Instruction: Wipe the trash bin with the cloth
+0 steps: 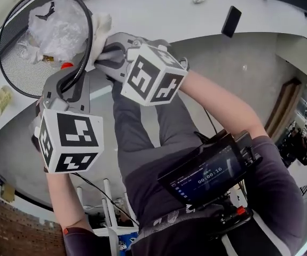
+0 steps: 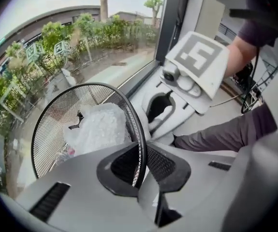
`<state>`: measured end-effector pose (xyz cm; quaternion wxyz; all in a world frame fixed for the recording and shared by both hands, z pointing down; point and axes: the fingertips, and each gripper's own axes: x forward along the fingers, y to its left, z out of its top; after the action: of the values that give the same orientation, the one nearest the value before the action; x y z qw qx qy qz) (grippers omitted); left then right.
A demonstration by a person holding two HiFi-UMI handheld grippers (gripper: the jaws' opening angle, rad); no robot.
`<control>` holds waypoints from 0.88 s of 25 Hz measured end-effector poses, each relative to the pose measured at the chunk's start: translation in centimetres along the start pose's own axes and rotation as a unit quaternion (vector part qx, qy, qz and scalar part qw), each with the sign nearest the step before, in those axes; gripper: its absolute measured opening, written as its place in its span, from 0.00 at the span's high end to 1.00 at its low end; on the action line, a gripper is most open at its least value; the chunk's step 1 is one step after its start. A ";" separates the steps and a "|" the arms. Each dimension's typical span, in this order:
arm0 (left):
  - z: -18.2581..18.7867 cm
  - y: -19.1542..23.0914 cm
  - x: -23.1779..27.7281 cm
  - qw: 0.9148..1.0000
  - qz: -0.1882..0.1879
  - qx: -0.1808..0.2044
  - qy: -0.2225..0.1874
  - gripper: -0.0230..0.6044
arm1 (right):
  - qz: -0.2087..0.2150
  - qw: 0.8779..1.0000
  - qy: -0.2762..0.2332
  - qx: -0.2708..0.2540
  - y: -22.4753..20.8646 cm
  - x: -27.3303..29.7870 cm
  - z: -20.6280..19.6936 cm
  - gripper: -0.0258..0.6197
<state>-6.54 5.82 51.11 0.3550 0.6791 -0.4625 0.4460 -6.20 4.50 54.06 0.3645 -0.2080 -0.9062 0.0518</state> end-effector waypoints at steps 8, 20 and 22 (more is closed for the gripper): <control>2.0 -0.2 0.7 0.999 0.003 -0.044 -0.008 0.90 | 0.088 0.996 -0.016 -0.007 6.3 2.5 -0.2 0.85; 2.2 0.5 -3.1 0.989 0.056 -0.097 -0.097 0.83 | -0.050 0.993 0.084 0.062 -3.7 -7.1 -7.9 0.85; 2.6 1.2 -4.8 0.983 0.083 -0.102 -0.126 0.83 | -0.082 0.989 0.111 0.058 -6.0 -8.0 -8.9 0.85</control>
<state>-7.79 4.64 45.78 0.3231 0.6496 -0.6011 0.3351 2.98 -4.81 56.88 0.4768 -0.1164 -0.8698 0.0506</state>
